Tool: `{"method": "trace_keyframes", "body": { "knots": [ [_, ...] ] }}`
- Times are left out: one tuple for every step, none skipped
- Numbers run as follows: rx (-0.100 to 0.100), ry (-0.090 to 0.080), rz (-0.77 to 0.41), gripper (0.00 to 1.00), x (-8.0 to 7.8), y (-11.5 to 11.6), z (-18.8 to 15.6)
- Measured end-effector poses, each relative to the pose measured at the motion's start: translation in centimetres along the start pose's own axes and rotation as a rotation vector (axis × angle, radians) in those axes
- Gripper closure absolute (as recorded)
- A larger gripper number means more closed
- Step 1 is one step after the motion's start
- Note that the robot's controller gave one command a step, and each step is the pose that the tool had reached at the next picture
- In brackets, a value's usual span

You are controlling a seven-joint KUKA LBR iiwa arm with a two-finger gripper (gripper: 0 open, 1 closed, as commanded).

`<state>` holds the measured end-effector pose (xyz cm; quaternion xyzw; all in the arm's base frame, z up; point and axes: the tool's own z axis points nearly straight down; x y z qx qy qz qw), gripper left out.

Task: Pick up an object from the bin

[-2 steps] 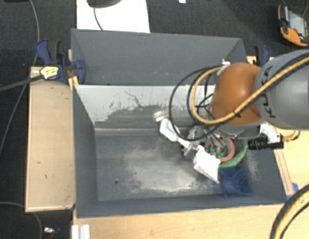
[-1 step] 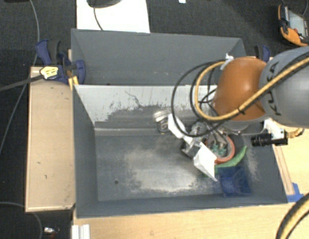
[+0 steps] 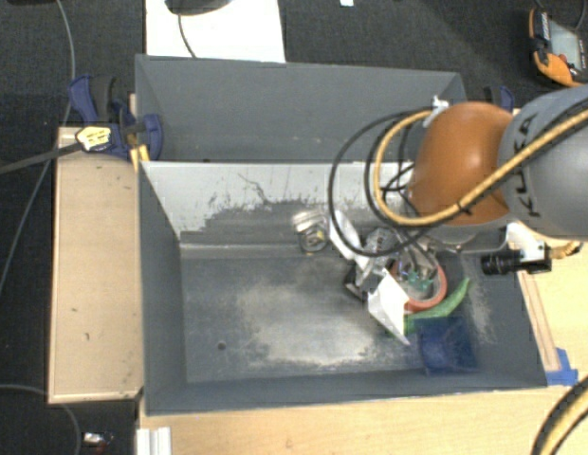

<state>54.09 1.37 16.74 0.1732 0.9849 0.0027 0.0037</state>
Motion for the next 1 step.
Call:
{"method": "trace_keyframes", "body": {
  "knots": [
    [-0.001, -0.002, 0.000, 1.00, -0.04, 0.02, -0.33]
  ]
}}
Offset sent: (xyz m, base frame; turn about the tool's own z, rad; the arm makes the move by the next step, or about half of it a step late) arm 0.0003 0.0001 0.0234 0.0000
